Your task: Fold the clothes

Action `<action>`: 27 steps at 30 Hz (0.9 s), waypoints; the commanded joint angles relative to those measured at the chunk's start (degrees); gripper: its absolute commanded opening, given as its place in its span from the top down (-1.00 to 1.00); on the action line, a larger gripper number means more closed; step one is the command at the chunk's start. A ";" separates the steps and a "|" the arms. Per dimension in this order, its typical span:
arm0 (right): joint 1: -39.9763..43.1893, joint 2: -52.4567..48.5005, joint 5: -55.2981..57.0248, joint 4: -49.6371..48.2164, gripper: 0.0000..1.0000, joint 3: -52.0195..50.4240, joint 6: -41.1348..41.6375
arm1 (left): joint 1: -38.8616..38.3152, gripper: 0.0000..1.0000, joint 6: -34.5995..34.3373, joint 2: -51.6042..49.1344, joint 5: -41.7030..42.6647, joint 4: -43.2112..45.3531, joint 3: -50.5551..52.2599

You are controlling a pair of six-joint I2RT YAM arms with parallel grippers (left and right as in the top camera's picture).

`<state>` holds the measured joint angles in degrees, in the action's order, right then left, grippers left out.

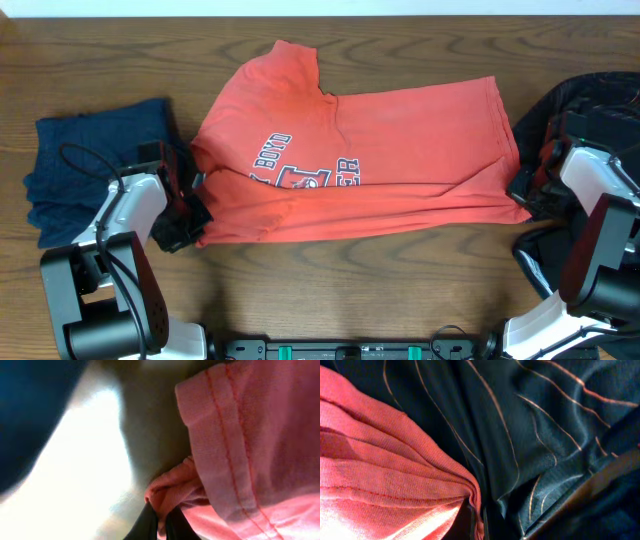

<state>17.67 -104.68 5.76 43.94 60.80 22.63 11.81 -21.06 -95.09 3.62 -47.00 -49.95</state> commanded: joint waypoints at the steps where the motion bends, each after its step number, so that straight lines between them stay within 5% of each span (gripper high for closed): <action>1: 2.10 -0.57 6.47 1.38 0.98 -0.63 0.44 | 1.03 0.88 -4.94 0.44 -10.75 -6.08 0.92; 11: 2.08 -0.17 5.55 7.96 0.95 -0.61 0.50 | 1.03 0.87 -5.79 3.63 -13.29 -10.56 0.04; 15: 2.10 1.55 4.24 8.17 0.84 -0.59 0.48 | 1.03 0.70 -5.64 8.04 -13.25 -10.71 -0.63; 20: 2.10 6.03 3.41 8.09 0.53 -0.50 0.50 | 1.03 0.05 -5.60 15.41 -11.21 -11.23 -0.63; 24: 2.08 11.72 0.76 6.99 0.04 -0.17 0.46 | 0.81 0.01 -2.29 20.37 1.44 -9.60 -0.63; 27: 2.08 15.32 -3.54 5.29 -0.08 0.00 -1.42 | -0.68 0.01 0.63 21.53 8.92 -7.78 -0.63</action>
<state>18.96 -93.12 6.15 50.26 60.27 22.76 12.32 -24.16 -74.65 2.20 -55.53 -49.43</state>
